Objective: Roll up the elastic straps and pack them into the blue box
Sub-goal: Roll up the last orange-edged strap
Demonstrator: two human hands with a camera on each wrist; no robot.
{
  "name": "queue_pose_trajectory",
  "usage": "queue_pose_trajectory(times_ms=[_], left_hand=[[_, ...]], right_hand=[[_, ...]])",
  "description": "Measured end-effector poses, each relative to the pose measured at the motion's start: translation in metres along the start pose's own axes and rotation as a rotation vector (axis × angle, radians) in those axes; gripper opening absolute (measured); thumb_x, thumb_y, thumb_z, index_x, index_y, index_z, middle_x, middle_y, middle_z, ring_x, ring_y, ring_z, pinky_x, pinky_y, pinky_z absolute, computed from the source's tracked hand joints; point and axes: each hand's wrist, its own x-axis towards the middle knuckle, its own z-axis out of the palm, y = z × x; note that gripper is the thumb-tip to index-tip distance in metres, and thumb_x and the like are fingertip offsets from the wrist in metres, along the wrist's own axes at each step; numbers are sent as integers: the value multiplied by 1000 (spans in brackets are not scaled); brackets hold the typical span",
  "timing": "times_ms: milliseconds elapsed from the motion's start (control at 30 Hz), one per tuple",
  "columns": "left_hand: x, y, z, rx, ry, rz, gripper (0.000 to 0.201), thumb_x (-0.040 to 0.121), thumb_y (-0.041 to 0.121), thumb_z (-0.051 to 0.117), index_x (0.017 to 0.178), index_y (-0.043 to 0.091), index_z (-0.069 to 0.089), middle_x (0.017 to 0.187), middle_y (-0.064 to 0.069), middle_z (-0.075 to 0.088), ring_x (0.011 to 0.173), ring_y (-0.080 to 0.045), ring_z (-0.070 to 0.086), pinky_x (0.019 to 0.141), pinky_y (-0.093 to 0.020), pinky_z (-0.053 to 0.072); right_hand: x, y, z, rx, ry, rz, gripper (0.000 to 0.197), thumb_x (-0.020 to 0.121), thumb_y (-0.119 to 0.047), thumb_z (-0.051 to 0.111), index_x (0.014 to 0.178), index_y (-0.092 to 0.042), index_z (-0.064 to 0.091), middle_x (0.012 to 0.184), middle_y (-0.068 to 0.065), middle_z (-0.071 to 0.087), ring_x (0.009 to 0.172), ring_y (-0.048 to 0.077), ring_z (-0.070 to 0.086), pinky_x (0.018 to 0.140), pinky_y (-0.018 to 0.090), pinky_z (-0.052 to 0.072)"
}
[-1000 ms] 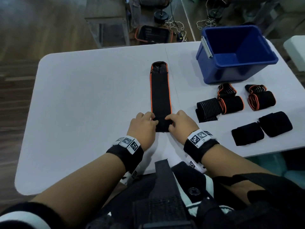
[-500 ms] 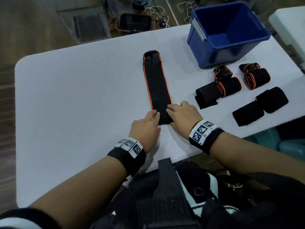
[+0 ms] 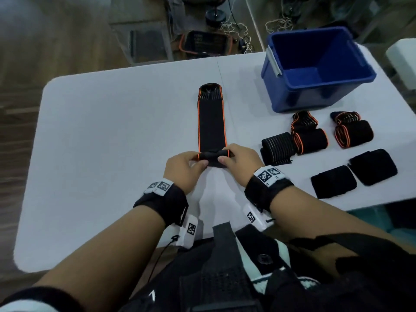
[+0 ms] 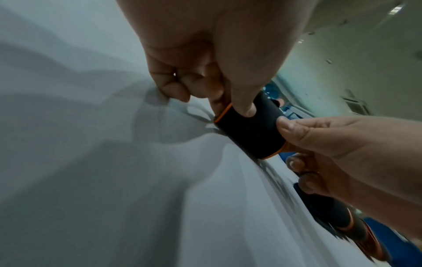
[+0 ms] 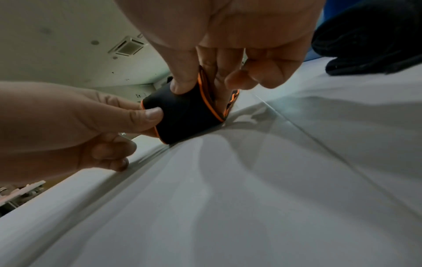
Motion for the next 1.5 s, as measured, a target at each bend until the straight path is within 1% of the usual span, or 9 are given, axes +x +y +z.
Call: queue_pose_trajectory(times_ms=[167, 367, 500, 667, 800, 1100, 1267, 1367, 1500], left_hand=[[14, 5, 9, 63, 3, -91, 36, 88, 40, 70, 64, 15, 64, 61, 1, 61, 67, -21, 59, 54, -26, 35], [26, 10, 4, -14, -69, -185, 40, 85, 39, 75, 67, 3, 70, 71, -13, 72, 57, -17, 56, 55, -27, 40], [30, 11, 2, -36, -81, -220, 37, 81, 40, 79, 66, 6, 73, 69, -9, 73, 60, -16, 61, 62, -28, 48], [26, 15, 6, 20, 17, -224, 33, 78, 38, 81, 88, 17, 57, 79, 2, 67, 75, -16, 63, 64, -29, 46], [26, 19, 4, 162, 19, -57, 43, 79, 36, 80, 101, 23, 45, 97, 1, 55, 83, -22, 57, 72, -34, 47], [23, 20, 9, 462, 15, 240, 24, 91, 30, 66, 107, 12, 70, 119, -1, 53, 102, -27, 51, 85, -44, 51], [18, 12, 13, 500, -130, 248, 58, 83, 58, 67, 122, 16, 59, 134, 2, 47, 110, -24, 50, 91, -40, 51], [21, 10, 8, 472, -196, 224, 65, 81, 39, 76, 136, 16, 52, 142, 3, 44, 115, -25, 56, 94, -36, 50], [28, 16, 3, 312, -146, 175, 57, 85, 22, 75, 138, 15, 57, 136, -3, 55, 113, -25, 60, 99, -34, 46]], right_hand=[[14, 4, -3, 18, -14, 44, 11, 94, -30, 60, 94, -20, 58, 84, -3, 63, 84, 21, 59, 72, 30, 43], [21, 0, -6, -72, -52, 94, 27, 96, -31, 59, 75, -18, 48, 79, 3, 57, 77, 23, 55, 66, 30, 36], [23, -5, -7, -160, -65, 113, 23, 96, -32, 58, 87, -11, 59, 87, 8, 62, 83, 27, 60, 68, 31, 42], [24, -13, -5, -279, -60, 123, 23, 96, -32, 58, 93, -10, 56, 92, 10, 62, 94, 31, 63, 67, 31, 40], [16, -12, -1, -258, 72, 34, 35, 92, -24, 65, 116, -9, 44, 111, 12, 54, 101, 33, 55, 73, 37, 43], [10, -8, 4, -591, 174, -265, 19, 88, -8, 60, 106, -12, 54, 116, 10, 48, 98, 30, 47, 62, 37, 48], [13, 3, 2, -514, 67, -302, 38, 96, -34, 55, 126, -12, 53, 142, 2, 44, 110, 31, 45, 83, 42, 51], [13, 6, -2, -478, -36, -262, 65, 87, -44, 66, 140, -15, 42, 146, -2, 40, 115, 28, 44, 94, 41, 48], [20, 6, -8, -361, -82, -217, 64, 89, -22, 68, 145, -18, 39, 145, 1, 43, 120, 29, 51, 100, 39, 44]])
